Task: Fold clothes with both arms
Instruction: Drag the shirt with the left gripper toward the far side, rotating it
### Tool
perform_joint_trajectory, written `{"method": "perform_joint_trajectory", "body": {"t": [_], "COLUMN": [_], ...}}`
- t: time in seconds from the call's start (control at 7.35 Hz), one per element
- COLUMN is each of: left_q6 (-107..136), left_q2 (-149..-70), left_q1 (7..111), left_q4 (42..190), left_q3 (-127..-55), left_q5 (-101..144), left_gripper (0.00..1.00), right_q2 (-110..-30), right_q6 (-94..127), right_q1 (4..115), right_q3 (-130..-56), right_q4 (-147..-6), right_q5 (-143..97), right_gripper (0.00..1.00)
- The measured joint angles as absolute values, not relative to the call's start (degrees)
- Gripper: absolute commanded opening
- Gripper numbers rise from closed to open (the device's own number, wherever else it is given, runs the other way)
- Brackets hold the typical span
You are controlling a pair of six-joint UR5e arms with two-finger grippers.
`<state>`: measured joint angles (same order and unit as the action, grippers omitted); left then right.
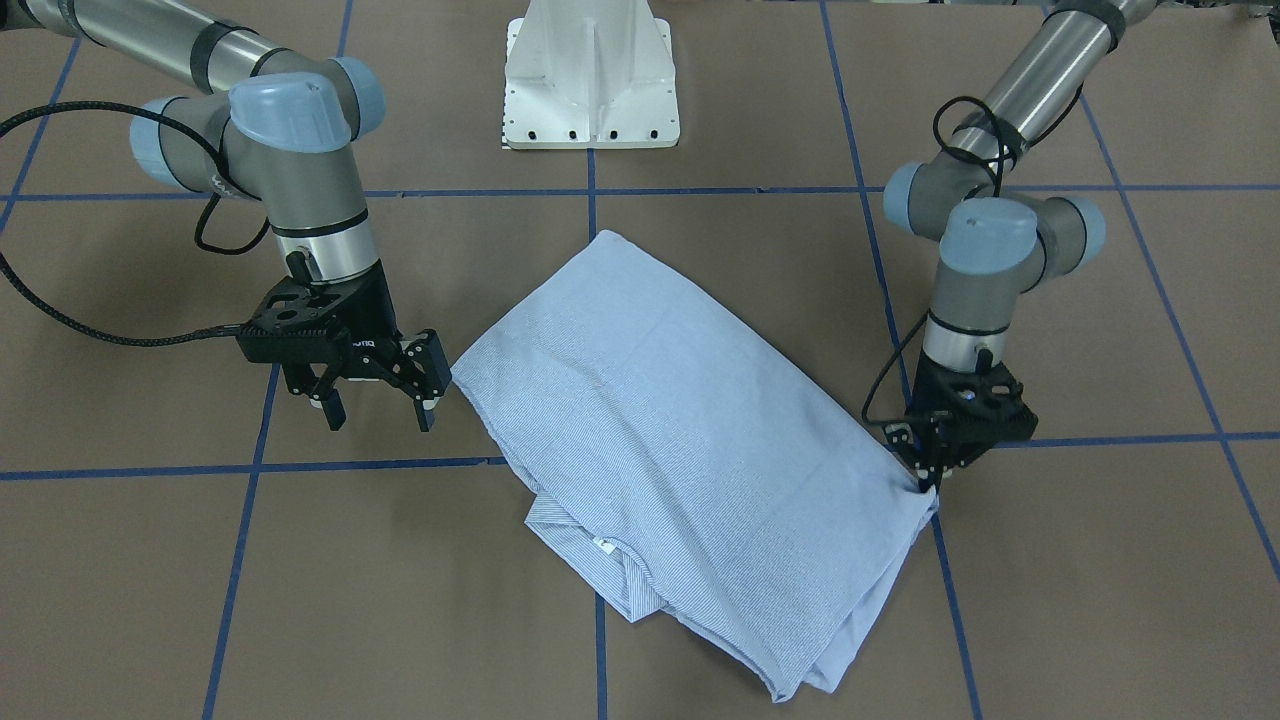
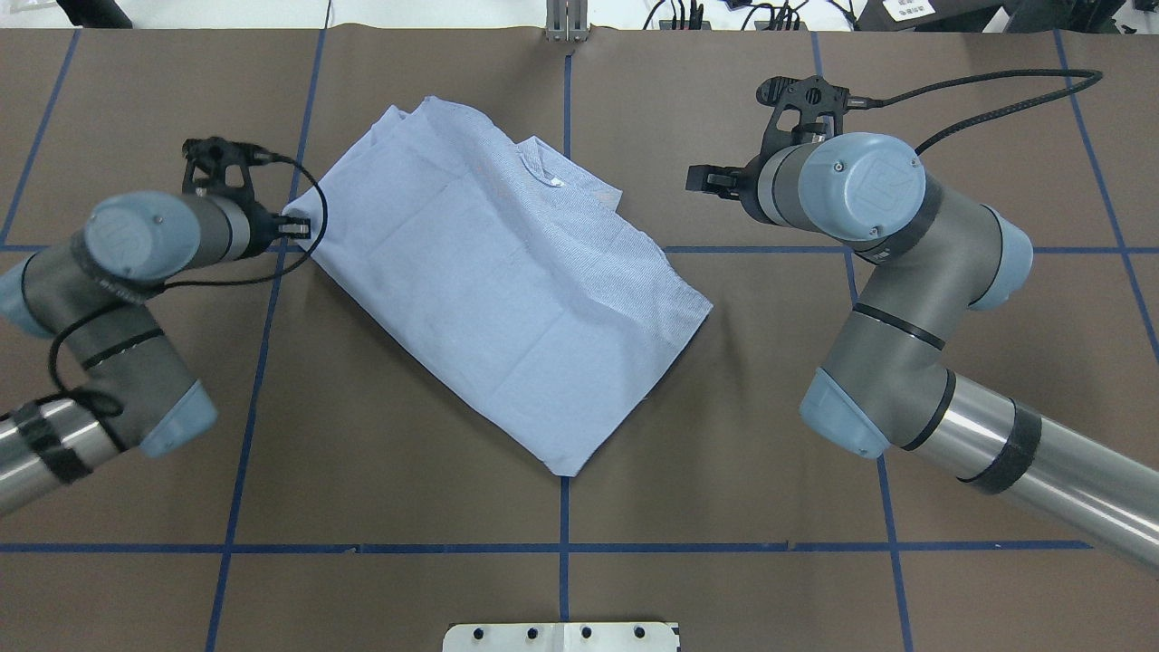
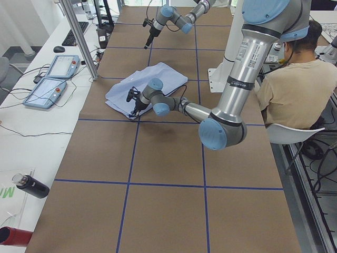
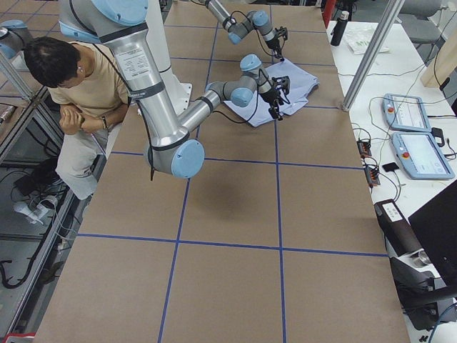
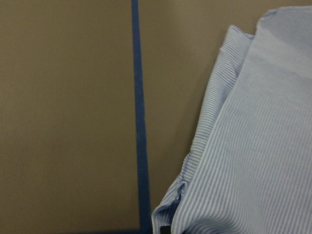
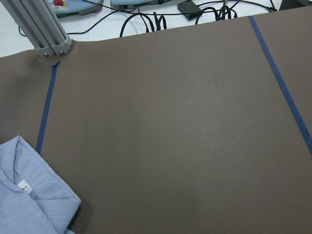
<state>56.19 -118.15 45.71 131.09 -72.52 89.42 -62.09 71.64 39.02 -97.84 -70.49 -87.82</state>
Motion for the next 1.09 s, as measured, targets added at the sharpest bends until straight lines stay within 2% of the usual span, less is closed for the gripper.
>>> {"method": "perform_joint_trajectory", "body": {"t": [0.27,0.41,0.54,0.82,1.09], "left_q6": [55.49,54.87,53.49,48.72,47.35], "left_q2": [-131.79,-135.85,-137.7,-136.71,-131.37], "left_q1": [48.0,48.33,48.95,51.88,53.01], "left_q4": [137.38,138.97,140.21,141.22,140.88], "left_q3": [-53.58,-48.25,-45.88,-49.09,-57.97], "left_q5": [89.39,89.42,89.7,92.39,95.59], "left_gripper": [0.0,0.74,1.0,1.0,1.0], "right_q2": [-62.06,-62.03,-61.77,-59.18,-54.76], "right_q6": [71.7,71.73,72.03,76.96,87.38], "right_q1": [38.81,38.75,38.62,36.75,32.57], "right_q3": [-98.01,-98.05,-98.04,-97.2,-93.73], "right_q4": [-70.49,-70.49,-70.49,-70.64,-71.05], "right_q5": [-87.75,-87.78,-87.76,-87.51,-86.0], "right_gripper": [1.0,1.0,1.0,0.97,0.93]}}
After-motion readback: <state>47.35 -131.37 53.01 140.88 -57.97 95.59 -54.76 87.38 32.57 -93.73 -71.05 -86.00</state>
